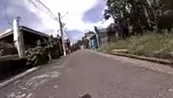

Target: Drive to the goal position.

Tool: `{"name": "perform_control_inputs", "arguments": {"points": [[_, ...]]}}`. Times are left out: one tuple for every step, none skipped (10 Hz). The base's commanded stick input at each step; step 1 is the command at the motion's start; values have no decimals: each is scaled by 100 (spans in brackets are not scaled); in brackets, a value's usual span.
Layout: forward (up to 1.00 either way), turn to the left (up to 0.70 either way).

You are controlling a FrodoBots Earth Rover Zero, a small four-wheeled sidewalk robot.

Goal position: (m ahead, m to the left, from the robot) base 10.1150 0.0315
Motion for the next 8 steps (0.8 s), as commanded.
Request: {"name": "perform_control_inputs", "arguments": {"points": [[70,0],[70,0],[70,0],[70,0],[70,0],[70,0],[70,0],[70,0]]}}
